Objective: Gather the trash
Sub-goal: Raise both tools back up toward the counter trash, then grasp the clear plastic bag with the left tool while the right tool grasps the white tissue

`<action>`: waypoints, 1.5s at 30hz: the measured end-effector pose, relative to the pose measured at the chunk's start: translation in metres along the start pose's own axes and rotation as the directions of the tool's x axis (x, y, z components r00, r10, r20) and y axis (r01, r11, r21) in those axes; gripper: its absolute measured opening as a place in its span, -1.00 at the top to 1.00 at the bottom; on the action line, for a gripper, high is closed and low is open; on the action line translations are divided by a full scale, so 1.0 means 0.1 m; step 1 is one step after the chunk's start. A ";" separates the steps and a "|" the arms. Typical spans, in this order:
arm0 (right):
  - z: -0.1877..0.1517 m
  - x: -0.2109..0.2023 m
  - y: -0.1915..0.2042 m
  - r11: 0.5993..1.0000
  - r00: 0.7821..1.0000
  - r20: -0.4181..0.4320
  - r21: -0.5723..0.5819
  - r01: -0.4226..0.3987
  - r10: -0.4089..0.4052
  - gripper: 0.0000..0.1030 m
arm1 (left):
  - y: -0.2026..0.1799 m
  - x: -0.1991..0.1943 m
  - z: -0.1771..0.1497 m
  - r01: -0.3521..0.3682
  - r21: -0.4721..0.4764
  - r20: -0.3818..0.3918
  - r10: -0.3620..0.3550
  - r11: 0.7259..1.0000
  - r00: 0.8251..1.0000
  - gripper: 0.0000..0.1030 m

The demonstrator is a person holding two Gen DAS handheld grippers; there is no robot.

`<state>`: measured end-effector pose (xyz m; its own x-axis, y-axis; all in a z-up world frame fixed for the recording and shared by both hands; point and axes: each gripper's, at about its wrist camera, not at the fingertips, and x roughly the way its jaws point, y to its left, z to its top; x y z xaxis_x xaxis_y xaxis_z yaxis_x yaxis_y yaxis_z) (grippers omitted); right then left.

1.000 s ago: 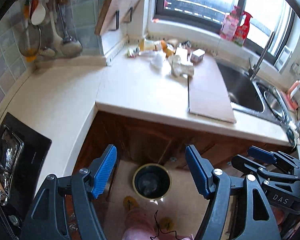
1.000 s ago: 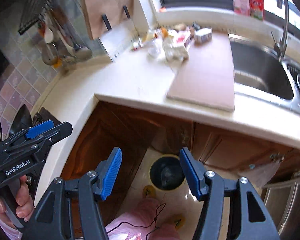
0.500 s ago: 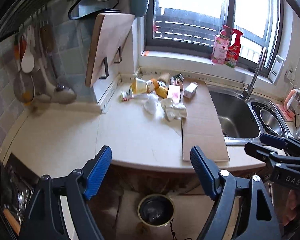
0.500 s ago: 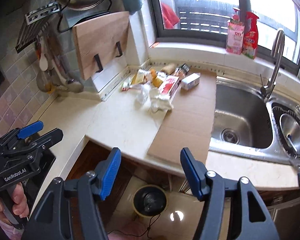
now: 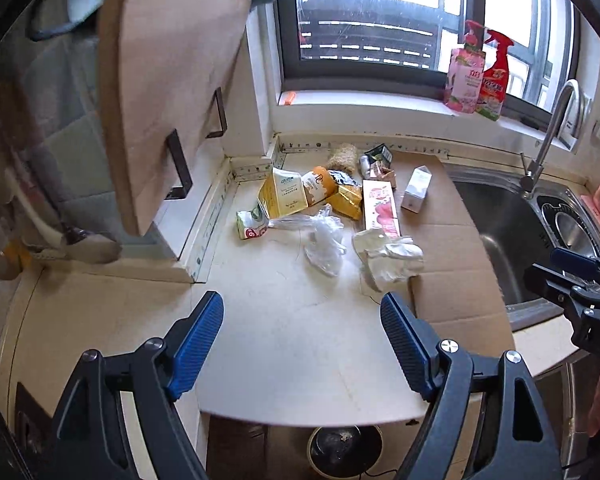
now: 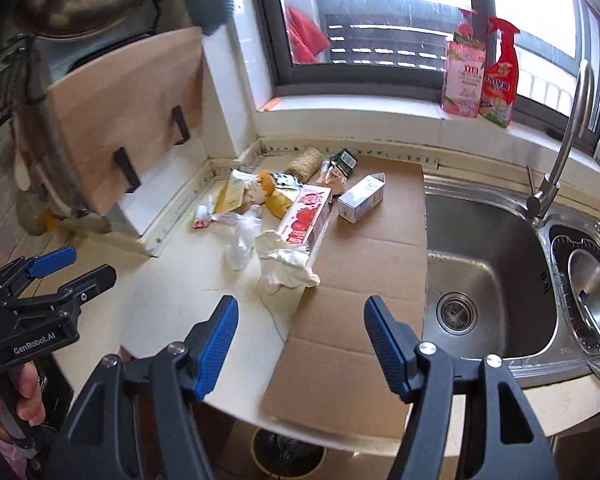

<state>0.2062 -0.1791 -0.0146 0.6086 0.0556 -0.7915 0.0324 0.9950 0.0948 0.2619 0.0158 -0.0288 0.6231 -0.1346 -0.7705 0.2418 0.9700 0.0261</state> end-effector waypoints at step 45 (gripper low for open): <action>-0.04 2.10 0.26 0.982 0.935 -0.301 0.032 -0.184 0.185 0.92 | 0.27 1.73 0.07 0.091 0.018 -0.183 -0.086 0.996 0.979 -0.54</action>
<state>0.3315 -0.1416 -0.1808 0.3362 0.2615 -0.9047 -0.0554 0.9645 0.2582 0.3818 0.0176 -0.1566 0.4537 -0.1782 -0.8732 0.3108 0.9499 -0.0324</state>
